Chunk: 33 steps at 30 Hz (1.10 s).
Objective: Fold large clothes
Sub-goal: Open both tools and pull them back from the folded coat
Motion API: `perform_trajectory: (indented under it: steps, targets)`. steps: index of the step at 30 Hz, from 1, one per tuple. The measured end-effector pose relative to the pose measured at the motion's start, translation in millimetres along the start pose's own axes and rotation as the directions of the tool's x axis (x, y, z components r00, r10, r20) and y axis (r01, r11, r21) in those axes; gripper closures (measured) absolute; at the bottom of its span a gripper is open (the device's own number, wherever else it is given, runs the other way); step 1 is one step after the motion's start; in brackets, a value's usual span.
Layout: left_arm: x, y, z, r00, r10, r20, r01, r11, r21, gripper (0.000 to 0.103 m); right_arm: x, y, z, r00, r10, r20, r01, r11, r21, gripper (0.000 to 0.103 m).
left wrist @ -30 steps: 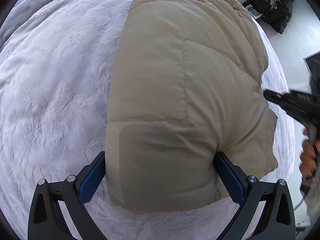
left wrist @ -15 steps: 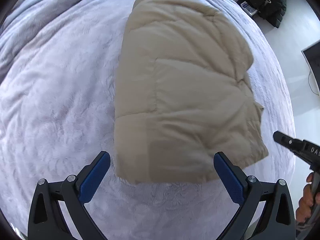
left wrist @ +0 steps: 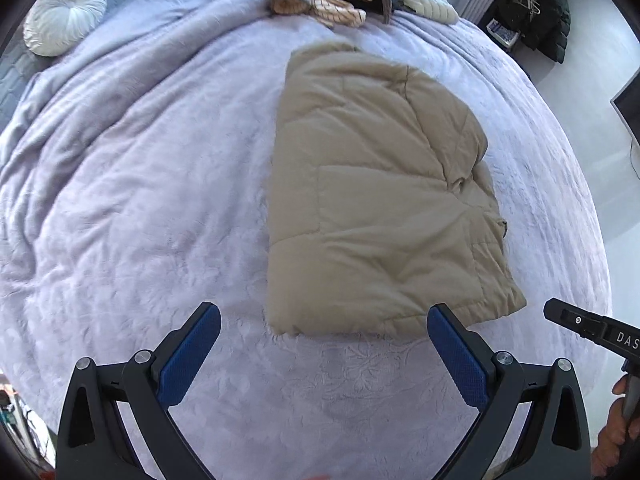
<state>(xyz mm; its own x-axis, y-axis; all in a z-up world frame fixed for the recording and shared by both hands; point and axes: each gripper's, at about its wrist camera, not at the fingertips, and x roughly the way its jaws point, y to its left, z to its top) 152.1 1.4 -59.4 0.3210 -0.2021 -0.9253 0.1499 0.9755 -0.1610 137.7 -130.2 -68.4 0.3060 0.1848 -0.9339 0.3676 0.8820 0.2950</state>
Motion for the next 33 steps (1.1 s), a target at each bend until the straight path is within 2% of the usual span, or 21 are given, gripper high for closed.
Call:
perform_trajectory:
  steps: [4, 7, 9, 10, 11, 13, 16, 21, 22, 24, 27, 29, 33]
  targets:
    - [-19.2, -6.9, -8.0, 0.999, 0.03, 0.022, -0.03, 1.0, 0.002, 0.0, -11.6, 1.6, -6.4, 1.0, 0.016, 0.009, -0.016, 0.999, -0.031, 0.098]
    - [-30.1, -11.9, -14.6, 0.999, 0.027, 0.026, -0.027, 1.0, 0.001, 0.0, -21.3, 3.6, -11.5, 1.0, 0.017, 0.025, -0.015, 0.998, -0.054, 0.098]
    - [-36.8, -14.2, -19.5, 0.999, 0.031, 0.031, -0.031, 1.0, -0.006, 0.0, -27.3, 4.4, -15.1, 0.999, 0.019, 0.036, -0.017, 0.998, -0.065, 0.094]
    - [-42.4, -16.4, -22.6, 0.998, 0.038, 0.042, -0.038, 0.999, -0.003, 0.0, -31.0, 5.5, -17.7, 0.999, 0.017, 0.041, -0.014, 0.997, -0.073, 0.08]
    - [-45.9, -18.2, -24.9, 0.998, 0.047, 0.051, -0.047, 0.999, 0.001, 0.0, -35.2, 6.9, -20.2, 0.999, 0.016, 0.051, -0.012, 0.997, -0.082, 0.051]
    - [-57.1, -22.5, -30.1, 0.993, 0.086, 0.082, -0.087, 0.996, 0.01, 0.0, -45.4, 10.4, -25.5, 0.996, 0.006, 0.085, 0.004, 0.994, -0.106, 0.022]
    - [-71.7, -25.3, -35.4, 0.988, 0.106, 0.11, -0.107, 0.994, 0.004, 0.0, -59.8, 16.0, -30.9, 0.992, -0.007, 0.126, 0.025, 0.99, -0.142, 0.019]
    - [-94.4, -26.2, -40.7, 0.984, 0.1, 0.146, -0.099, 0.995, -0.011, 0.0, -81.3, 22.8, -38.8, 0.982, -0.02, 0.187, 0.054, 0.983, -0.175, 0.007]
    - [-99.9, -25.9, -41.4, 0.982, 0.101, 0.159, -0.1, 0.995, -0.014, 0.0, -86.6, 24.5, -41.3, 0.978, -0.021, 0.207, 0.06, 0.982, -0.182, 0.0]
    - [-107.4, -24.4, -42.1, 0.979, 0.108, 0.173, -0.105, 0.994, -0.026, 0.0, -95.2, 27.1, -45.7, 0.968, -0.025, 0.248, 0.072, 0.98, -0.185, 0.0]
    - [-117.3, -27.5, -44.7, 0.967, 0.169, 0.192, -0.17, 0.985, -0.012, 0.0, -104.8, 29.8, -50.0, 0.959, -0.037, 0.28, 0.091, 0.979, -0.182, 0.0]
    - [-124.0, -29.8, -47.1, 0.96, 0.192, 0.202, -0.196, 0.981, -0.001, 0.0, -108.3, 31.1, -50.7, 0.962, -0.046, 0.27, 0.098, 0.979, -0.181, 0.0]
    - [-135.6, -30.4, -52.1, 0.96, 0.189, 0.209, -0.19, 0.982, -0.013, 0.0, -114.1, 36.5, -55.0, 0.963, -0.075, 0.257, 0.124, 0.976, -0.18, 0.0]
